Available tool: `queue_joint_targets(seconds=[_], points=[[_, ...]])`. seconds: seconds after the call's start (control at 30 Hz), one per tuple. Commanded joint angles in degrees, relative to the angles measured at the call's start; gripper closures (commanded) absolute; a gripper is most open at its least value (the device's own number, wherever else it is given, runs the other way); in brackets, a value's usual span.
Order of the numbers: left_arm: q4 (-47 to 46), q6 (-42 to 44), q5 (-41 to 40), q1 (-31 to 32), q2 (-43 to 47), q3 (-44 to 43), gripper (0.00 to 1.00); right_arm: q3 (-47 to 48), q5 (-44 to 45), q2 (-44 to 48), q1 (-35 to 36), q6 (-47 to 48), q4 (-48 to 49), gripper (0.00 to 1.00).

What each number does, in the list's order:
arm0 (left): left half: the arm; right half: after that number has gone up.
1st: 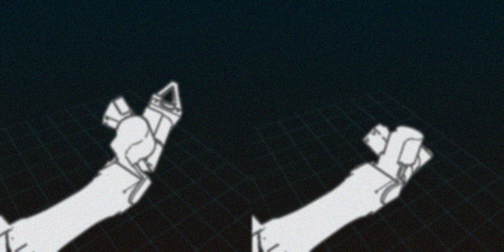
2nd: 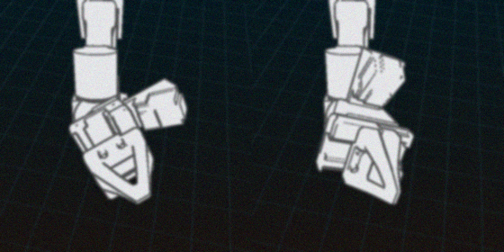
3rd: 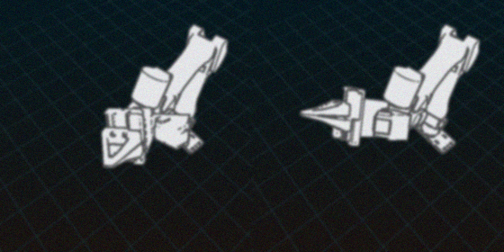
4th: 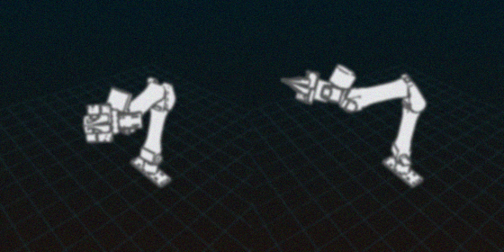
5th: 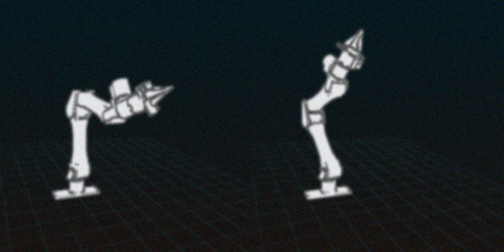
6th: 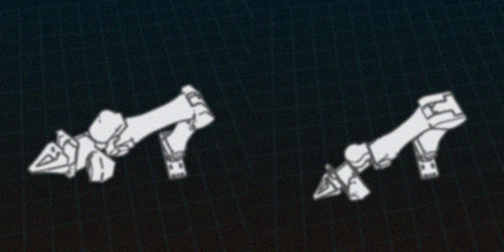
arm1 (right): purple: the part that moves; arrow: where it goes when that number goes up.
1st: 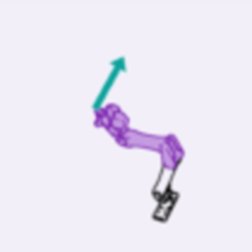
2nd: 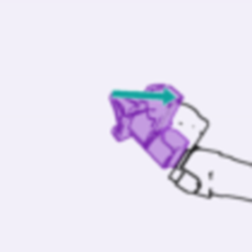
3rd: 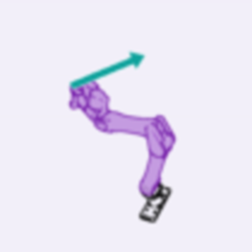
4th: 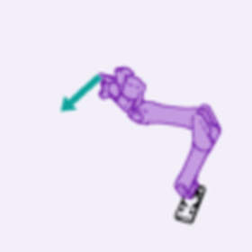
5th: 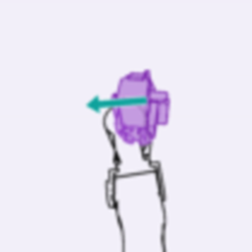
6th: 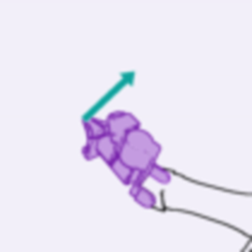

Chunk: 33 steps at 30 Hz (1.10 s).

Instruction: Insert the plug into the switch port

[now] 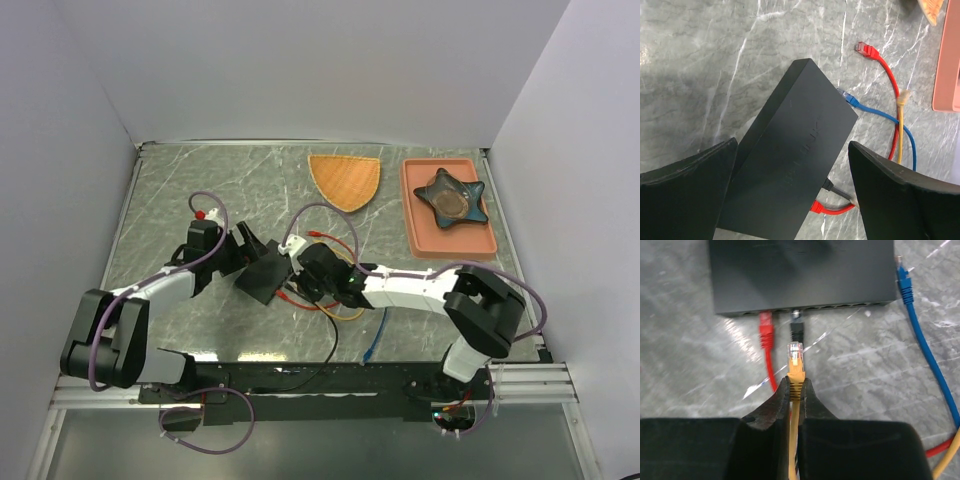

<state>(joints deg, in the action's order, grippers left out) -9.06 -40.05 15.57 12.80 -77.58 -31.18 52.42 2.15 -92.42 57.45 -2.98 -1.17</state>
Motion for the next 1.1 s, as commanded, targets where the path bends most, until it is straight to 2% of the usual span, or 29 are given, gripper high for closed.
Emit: queue_joint_targets(seconds=[0.0, 0.23, 0.47, 0.73, 1.07], points=[[-4.6, 0.7, 1.7, -0.3, -0.8, 0.0, 0.01, 1.6, 4.5, -2.9, -1.3, -1.1, 4.4, 1.0], [-3.8, 1.2, -0.1, -0.4, -2.3, -0.5, 0.03, 4.7, 8.2, -8.0, -1.6, -2.1, 3.3, 1.0], [-3.4, 2.0, 0.0, -0.4, -5.1, -1.3, 0.12, 5.8, 8.8, -9.8, -1.8, -2.6, 4.1, 1.0], [-3.1, 2.6, 0.9, -0.4, -7.6, -2.3, 0.31, 6.5, 8.2, -10.4, -1.8, -2.9, 5.3, 1.0], [-2.4, 2.5, 1.7, -0.4, -9.5, -3.4, 0.35, 9.9, 8.2, -13.6, -1.8, -2.8, 4.4, 1.0]])
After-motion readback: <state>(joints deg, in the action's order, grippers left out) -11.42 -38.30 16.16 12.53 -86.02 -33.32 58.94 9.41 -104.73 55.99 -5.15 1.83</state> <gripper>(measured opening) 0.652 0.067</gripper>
